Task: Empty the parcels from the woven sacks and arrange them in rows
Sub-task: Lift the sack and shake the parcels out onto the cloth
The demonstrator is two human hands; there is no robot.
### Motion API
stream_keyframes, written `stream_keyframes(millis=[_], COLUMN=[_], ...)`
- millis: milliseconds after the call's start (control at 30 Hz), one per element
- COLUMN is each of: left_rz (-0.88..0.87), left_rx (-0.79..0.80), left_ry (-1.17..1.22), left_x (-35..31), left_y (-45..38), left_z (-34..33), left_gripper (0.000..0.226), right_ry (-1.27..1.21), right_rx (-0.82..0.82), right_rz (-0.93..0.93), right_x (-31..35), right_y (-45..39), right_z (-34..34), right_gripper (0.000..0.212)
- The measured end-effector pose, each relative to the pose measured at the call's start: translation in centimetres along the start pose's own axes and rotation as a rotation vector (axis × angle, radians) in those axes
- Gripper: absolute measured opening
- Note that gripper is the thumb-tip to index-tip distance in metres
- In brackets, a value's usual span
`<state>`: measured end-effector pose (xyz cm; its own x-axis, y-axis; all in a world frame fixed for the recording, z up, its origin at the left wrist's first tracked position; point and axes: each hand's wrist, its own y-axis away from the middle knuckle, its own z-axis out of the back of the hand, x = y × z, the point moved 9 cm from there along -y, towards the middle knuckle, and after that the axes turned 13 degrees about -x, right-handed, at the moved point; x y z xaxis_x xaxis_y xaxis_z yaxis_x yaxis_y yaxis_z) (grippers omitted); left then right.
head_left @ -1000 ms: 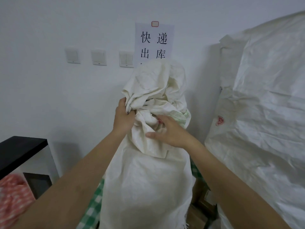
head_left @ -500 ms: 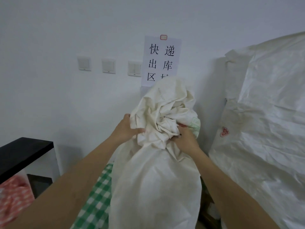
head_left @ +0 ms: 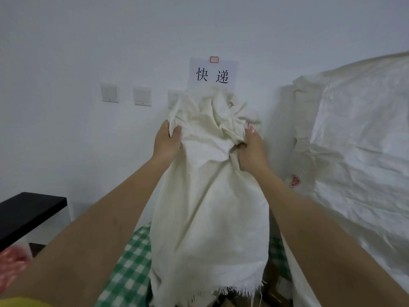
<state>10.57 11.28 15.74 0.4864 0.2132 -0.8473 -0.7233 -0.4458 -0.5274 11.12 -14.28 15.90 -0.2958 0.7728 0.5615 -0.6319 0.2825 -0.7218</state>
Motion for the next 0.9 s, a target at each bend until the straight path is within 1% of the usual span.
stream_keyframes(millis=[100,233,300,400,533,600,700,767,800,867,900], left_rz=[-0.031,-0.067,-0.059,-0.038,-0.04,-0.051,-0.055,-0.043,-0.026,0.008,0.012], left_rx=[-0.011,0.014,0.024,0.032,0.028,0.021,0.002,0.016,0.039,0.079,0.074], left_ry=[0.121,0.062,0.064,0.096,0.067,0.071,0.114,0.096,0.069,0.018,0.025], left_x=[-2.9,-4.6,-4.5,-4.1,-3.6,-4.0,-5.1,-4.4,-3.6,-1.7,-1.2], left_y=[-1.9,-2.9,-3.2,-3.1,-2.6,-2.7,-3.1,-3.0,-2.7,-2.2,-2.0], left_z=[-0.4,-0.9,-1.2,-1.5,-1.7,-2.0,-2.4,-2.6,-2.8,-3.1,-3.1], left_gripper=[0.016,0.032,0.03,0.021,0.012,0.012,0.016,0.026,0.027,0.019,0.014], right_ry=[-0.057,-0.068,-0.064,-0.072,0.041,0.073,0.034,0.015,0.019,0.033,0.025], right_rx=[-0.125,-0.172,-0.176,-0.175,-0.147,-0.193,-0.252,-0.201,-0.157,-0.106,-0.117], right_rz=[0.074,0.031,0.033,0.042,0.053,0.062,0.058,0.03,0.013,-0.005,0.002], right_x=[3.0,2.9,3.0,2.7,1.7,1.9,2.4,1.7,1.1,0.1,0.0], right_y=[-2.2,-3.2,-3.2,-2.9,-2.8,-3.2,-3.6,-3.3,-3.1,-2.5,-2.4], right_z=[1.8,2.8,2.8,2.9,3.1,3.6,4.0,3.5,3.0,2.4,2.4], right_gripper=[0.027,0.023,0.024,0.028,0.027,0.025,0.024,0.029,0.031,0.032,0.03])
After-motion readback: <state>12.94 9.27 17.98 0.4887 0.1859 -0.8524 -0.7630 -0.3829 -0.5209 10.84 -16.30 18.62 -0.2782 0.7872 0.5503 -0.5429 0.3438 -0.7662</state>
